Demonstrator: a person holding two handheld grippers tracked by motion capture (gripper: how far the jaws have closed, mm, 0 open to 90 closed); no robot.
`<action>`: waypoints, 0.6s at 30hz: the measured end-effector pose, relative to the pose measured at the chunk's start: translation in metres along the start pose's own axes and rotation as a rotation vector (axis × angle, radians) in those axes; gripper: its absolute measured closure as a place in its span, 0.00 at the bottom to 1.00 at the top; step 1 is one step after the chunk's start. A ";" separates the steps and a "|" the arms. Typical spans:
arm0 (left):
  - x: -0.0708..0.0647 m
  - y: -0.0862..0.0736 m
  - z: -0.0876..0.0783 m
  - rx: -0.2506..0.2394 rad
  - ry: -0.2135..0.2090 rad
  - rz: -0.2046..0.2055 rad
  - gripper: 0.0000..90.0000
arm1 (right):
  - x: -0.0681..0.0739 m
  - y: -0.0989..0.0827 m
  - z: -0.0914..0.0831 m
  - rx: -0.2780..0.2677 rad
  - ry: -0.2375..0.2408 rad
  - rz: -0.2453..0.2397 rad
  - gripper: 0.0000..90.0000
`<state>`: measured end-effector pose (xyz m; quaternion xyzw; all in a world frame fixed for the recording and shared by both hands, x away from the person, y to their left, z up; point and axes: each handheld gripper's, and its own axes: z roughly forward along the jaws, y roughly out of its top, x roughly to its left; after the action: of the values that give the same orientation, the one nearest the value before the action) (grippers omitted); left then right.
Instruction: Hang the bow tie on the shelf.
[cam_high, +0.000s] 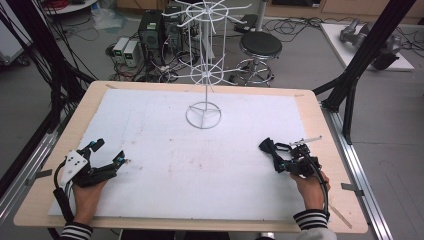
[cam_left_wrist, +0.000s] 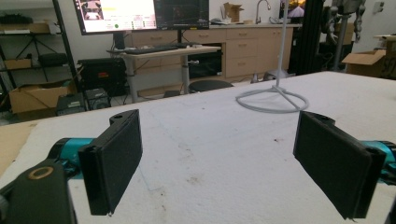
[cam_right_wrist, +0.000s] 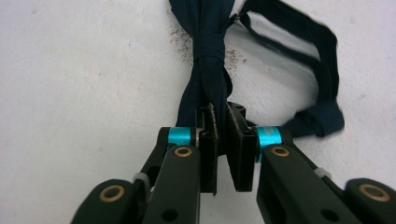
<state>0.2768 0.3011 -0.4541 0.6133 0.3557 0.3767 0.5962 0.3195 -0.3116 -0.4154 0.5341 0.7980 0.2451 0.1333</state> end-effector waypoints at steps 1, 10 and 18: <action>0.000 0.000 0.000 0.000 0.000 0.000 0.18 | 0.001 0.000 0.000 0.004 -0.005 -0.007 0.94; 0.000 0.000 0.000 0.001 0.000 0.001 0.18 | 0.001 -0.003 -0.003 -0.037 0.014 -0.007 0.95; 0.000 0.000 0.000 0.000 0.000 0.002 0.18 | 0.004 -0.004 -0.012 -0.160 0.071 0.013 0.95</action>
<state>0.2767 0.3007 -0.4541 0.6138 0.3549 0.3772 0.5959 0.3094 -0.3124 -0.4073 0.5180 0.7765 0.3280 0.1456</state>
